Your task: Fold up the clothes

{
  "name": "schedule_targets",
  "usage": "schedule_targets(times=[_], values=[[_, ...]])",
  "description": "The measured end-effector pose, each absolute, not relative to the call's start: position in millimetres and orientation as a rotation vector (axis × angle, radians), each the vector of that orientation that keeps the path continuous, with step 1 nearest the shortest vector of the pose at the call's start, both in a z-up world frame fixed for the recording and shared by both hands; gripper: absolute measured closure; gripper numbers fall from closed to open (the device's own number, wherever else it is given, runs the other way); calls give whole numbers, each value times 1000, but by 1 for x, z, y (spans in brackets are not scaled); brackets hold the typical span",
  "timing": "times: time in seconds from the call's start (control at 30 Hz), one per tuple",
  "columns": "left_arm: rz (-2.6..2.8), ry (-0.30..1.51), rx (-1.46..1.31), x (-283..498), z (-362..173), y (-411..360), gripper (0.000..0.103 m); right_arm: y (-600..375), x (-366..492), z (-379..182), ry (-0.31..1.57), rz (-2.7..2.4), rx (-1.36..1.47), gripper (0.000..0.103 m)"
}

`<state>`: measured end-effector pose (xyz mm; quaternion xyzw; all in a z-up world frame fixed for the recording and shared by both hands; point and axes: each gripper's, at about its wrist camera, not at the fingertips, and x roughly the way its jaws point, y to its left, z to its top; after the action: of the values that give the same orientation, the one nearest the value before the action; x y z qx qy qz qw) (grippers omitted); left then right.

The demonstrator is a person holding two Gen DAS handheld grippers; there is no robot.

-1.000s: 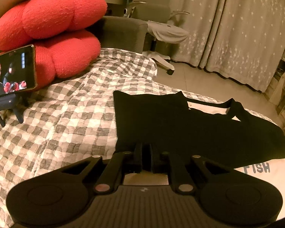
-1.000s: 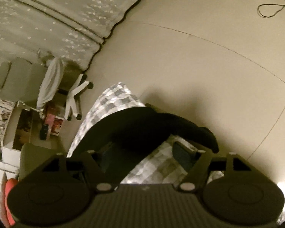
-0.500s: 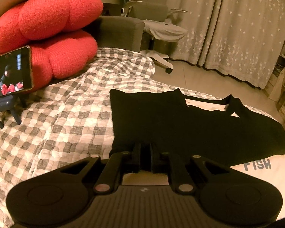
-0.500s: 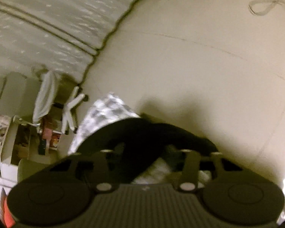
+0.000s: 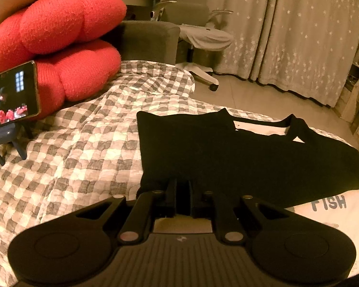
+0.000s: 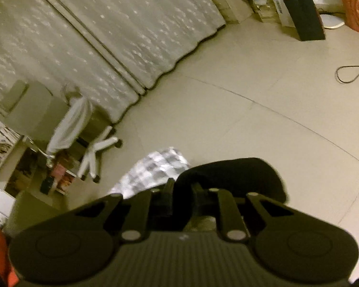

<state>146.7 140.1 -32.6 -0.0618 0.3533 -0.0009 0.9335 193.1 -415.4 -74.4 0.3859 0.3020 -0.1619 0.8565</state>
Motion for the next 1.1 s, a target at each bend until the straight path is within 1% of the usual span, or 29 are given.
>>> schedule_targets(times=[0.17, 0.33, 0.4, 0.47, 0.53, 0.63, 0.7, 0.77, 0.87, 0.93, 0.97, 1.0, 1.07, 1.1], values=[[3, 724, -109, 146, -33, 137, 92, -425, 192, -85, 649, -357, 871, 90], [0, 726, -117, 147, -33, 139, 92, -424, 189, -84, 622, -363, 867, 90], [0, 725, -117, 147, -33, 139, 92, -421, 186, -79, 596, -372, 857, 90], [0, 725, -119, 147, -33, 139, 92, -410, 184, -63, 536, -368, 785, 90], [-2, 727, -130, 147, -33, 140, 92, -379, 183, -35, 450, -346, 592, 90], [-4, 730, -149, 148, -32, 143, 92, -293, 174, 4, 290, -247, 109, 90], [-3, 730, -155, 148, -32, 143, 92, -222, 159, 6, 210, -112, -234, 90], [-3, 729, -155, 147, -31, 143, 92, -163, 146, -7, 215, 57, -476, 88], [-4, 729, -154, 146, -31, 144, 92, -104, 135, -47, 347, 309, -691, 86], [-6, 729, -159, 146, -30, 145, 92, -76, 122, -76, 384, 399, -876, 85], [-7, 729, -161, 145, -30, 146, 92, -68, 117, -84, 382, 409, -921, 85], [-8, 728, -162, 145, -29, 146, 92, -63, 114, -89, 380, 412, -949, 85], [-11, 729, -168, 145, -28, 148, 92, -63, 114, -83, 389, 410, -906, 81], [-12, 729, -172, 145, -28, 148, 92, -64, 115, -79, 397, 412, -876, 77]])
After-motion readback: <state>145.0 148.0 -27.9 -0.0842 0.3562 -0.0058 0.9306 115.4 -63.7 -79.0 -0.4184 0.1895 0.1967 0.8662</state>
